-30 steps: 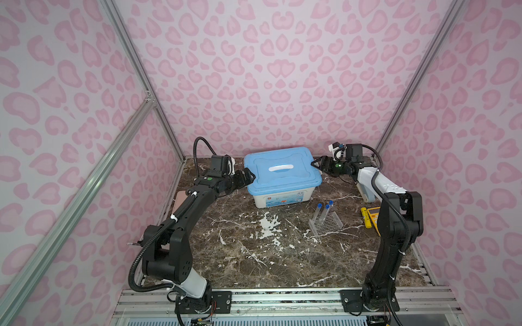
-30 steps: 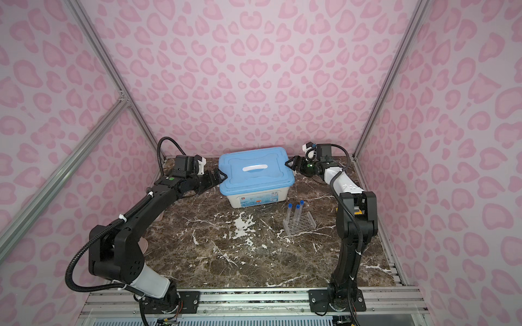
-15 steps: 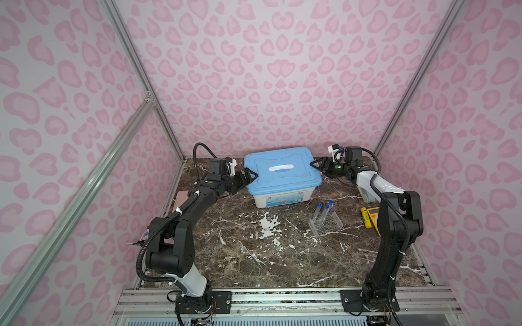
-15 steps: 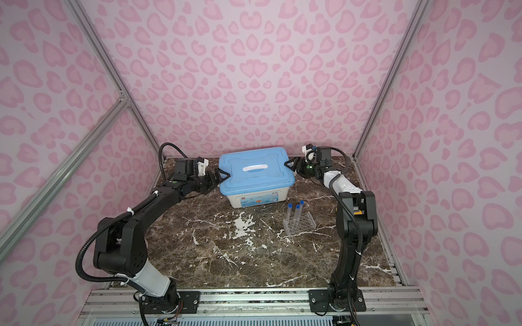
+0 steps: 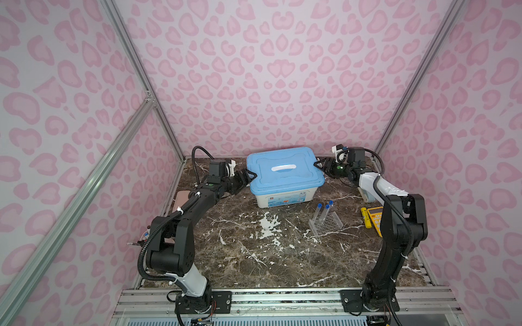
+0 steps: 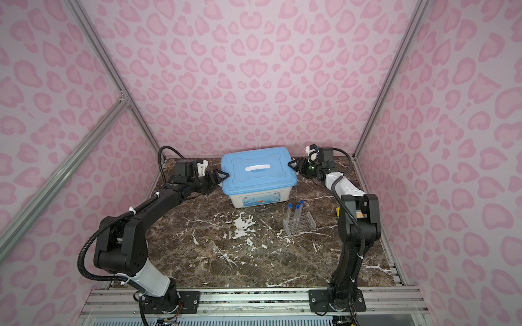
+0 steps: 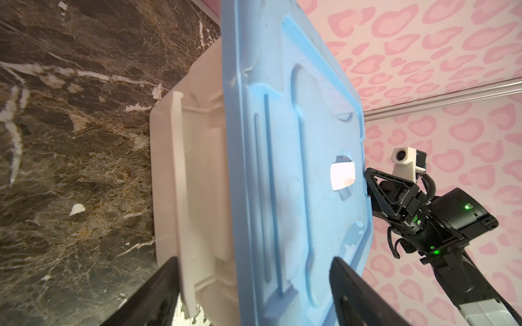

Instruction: Organize the chemistry lab equipment

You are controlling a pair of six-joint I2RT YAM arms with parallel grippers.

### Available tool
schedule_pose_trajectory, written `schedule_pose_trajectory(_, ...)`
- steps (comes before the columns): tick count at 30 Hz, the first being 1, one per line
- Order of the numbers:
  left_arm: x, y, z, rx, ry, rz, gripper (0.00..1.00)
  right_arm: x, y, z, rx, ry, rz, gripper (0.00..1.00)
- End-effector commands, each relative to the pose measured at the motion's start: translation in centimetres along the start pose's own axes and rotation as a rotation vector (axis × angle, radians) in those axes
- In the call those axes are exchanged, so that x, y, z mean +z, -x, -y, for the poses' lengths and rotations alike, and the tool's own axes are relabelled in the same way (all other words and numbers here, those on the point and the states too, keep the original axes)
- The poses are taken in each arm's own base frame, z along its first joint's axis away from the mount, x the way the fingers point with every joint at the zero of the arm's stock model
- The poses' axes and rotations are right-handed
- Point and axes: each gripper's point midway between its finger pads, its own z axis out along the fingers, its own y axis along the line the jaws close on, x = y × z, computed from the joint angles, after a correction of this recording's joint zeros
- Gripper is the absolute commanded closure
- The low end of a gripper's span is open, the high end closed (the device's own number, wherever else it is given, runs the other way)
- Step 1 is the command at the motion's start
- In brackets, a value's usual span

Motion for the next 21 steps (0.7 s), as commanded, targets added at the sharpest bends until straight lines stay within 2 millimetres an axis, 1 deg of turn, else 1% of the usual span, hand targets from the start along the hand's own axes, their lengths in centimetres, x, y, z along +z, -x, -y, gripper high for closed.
schedule_pose_trajectory(1, -0.9, 1.1, 3.5, 0.066, -0.119, 0.038, 0.19, 0.0, -0.5, -0.9, -0.045, 0.014, -0.025, 0.44)
schedule_pose_trajectory(7, -1.2, 1.4, 3.7, 0.066, -0.116, 0.050, 0.23, -0.2, -0.8, -1.2, -0.096, -0.037, -0.039, 0.46)
schedule_pose_trajectory(9, -1.2, 1.3, 3.8, 0.071, -0.114, 0.050, 0.23, -0.2, -1.3, -0.9, -0.110, -0.069, -0.054, 0.46)
schedule_pose_trajectory(10, -1.3, 1.4, 3.7, 0.072, -0.109, 0.050, 0.24, -0.4, -0.4, -1.8, -0.139, -0.070, -0.038, 0.46)
schedule_pose_trajectory(11, -1.3, 1.3, 3.7, 0.073, -0.106, 0.049, 0.24, -0.4, -0.4, -1.9, -0.149, -0.080, -0.037, 0.46)
schedule_pose_trajectory(14, -1.2, 1.3, 3.5, 0.071, -0.101, 0.046, 0.26, -0.7, -0.4, -1.8, -0.179, -0.137, -0.033, 0.45)
schedule_pose_trajectory(17, -0.9, 1.3, 3.4, 0.074, -0.095, 0.039, 0.29, -1.1, -0.2, -1.8, -0.207, -0.187, -0.021, 0.42)
schedule_pose_trajectory(21, -0.5, 1.3, 3.4, 0.098, -0.062, 0.025, 0.32, -1.4, 0.0, -1.7, -0.239, -0.241, -0.031, 0.41)
